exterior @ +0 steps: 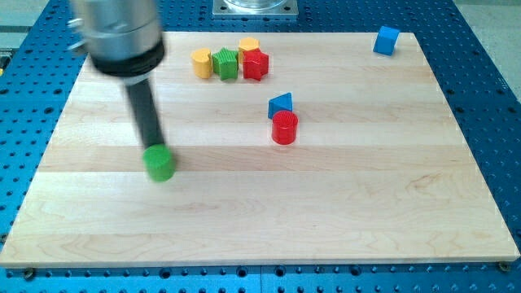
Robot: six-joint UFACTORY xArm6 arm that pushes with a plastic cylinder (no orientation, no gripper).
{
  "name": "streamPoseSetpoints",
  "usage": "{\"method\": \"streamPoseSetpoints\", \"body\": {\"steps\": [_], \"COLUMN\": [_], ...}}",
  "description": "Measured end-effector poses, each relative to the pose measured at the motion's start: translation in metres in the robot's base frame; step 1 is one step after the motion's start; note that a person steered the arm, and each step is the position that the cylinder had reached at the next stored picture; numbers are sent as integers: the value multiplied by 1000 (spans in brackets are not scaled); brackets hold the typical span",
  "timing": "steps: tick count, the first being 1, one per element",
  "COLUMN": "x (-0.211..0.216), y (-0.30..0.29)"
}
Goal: Place the green circle to the bottom left corner of the board
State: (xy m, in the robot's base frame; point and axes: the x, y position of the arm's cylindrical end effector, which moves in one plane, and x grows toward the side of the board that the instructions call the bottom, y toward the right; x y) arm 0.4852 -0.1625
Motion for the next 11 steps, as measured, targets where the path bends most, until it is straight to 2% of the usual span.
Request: {"method": "streamPoseSetpoints", "body": {"steps": [1,2,3,4,5,6,7,8,9,10,11], "x": [-14,-4,56,52,113,110,92,37,18,42,48], "y": [41,37,-16,42,8,-29,17,-2,-85,-110,-60]}}
